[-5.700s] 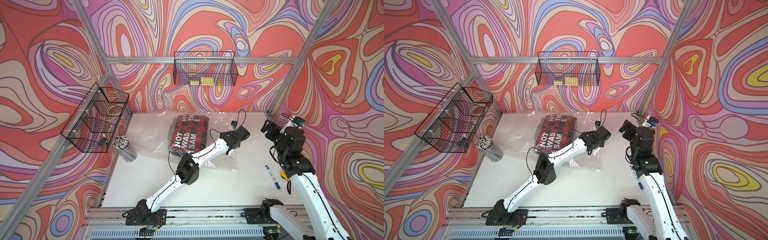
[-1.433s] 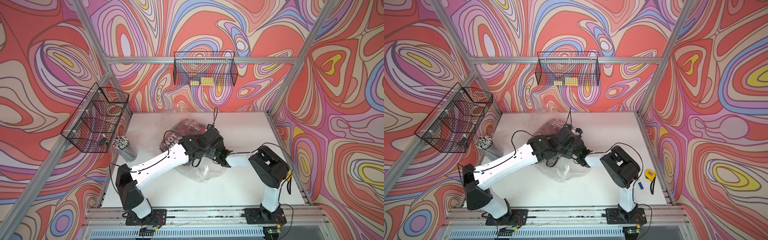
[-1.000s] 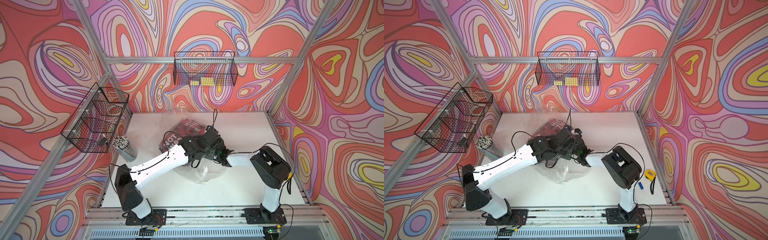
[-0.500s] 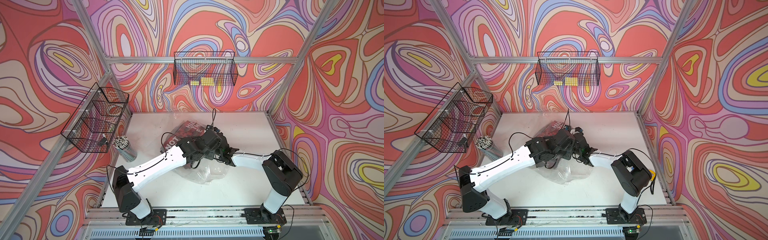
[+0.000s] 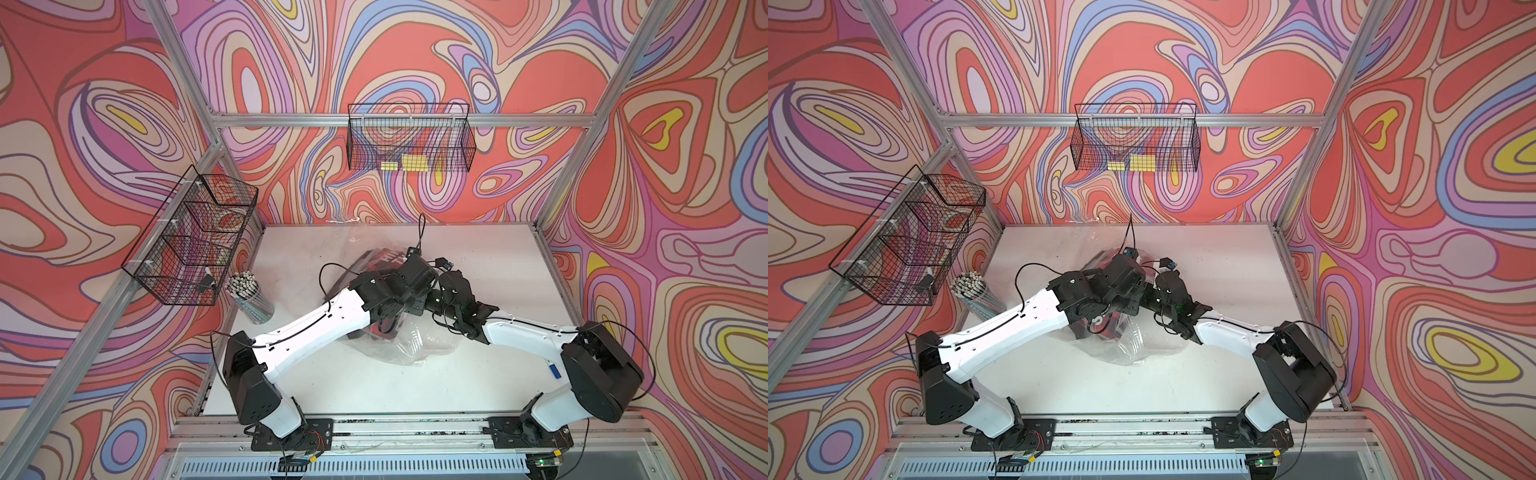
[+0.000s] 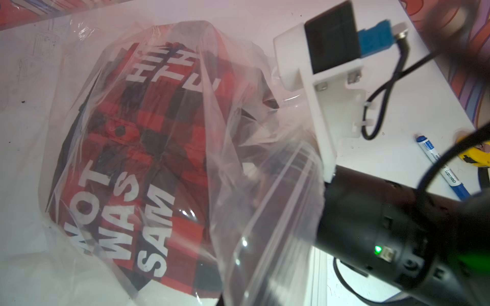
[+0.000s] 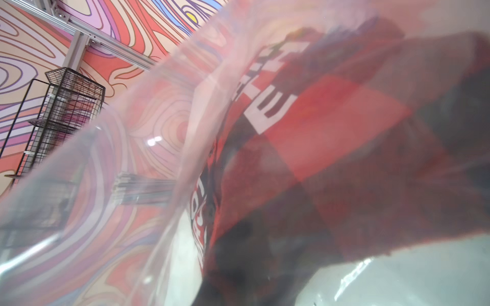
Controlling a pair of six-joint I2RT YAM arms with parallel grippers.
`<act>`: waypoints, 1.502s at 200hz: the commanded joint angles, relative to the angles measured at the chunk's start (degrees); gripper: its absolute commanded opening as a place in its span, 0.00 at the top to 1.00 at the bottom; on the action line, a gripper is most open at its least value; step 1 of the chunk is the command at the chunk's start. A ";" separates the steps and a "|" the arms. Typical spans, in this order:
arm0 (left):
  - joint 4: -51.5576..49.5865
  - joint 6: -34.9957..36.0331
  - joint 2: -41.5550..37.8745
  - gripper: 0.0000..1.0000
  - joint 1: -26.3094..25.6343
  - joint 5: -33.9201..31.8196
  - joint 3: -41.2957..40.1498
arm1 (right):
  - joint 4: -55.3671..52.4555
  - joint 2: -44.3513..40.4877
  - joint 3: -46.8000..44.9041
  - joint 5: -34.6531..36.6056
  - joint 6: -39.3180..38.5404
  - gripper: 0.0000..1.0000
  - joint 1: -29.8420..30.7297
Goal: Take the shirt out of the vacuum bag
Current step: Take out the shirt from the vacuum bag.
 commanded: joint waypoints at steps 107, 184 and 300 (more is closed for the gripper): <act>1.01 -0.40 -1.91 1.00 2.86 1.57 -1.40 | -1.40 -6.39 -4.23 1.76 -2.86 1.00 0.28; 1.18 -0.37 -1.74 1.00 2.95 2.72 -2.55 | 1.07 4.95 0.44 -7.38 -2.79 0.67 0.32; -0.12 1.22 -1.01 1.00 3.04 4.90 -1.66 | -11.98 6.66 4.67 -14.09 -8.50 0.34 0.36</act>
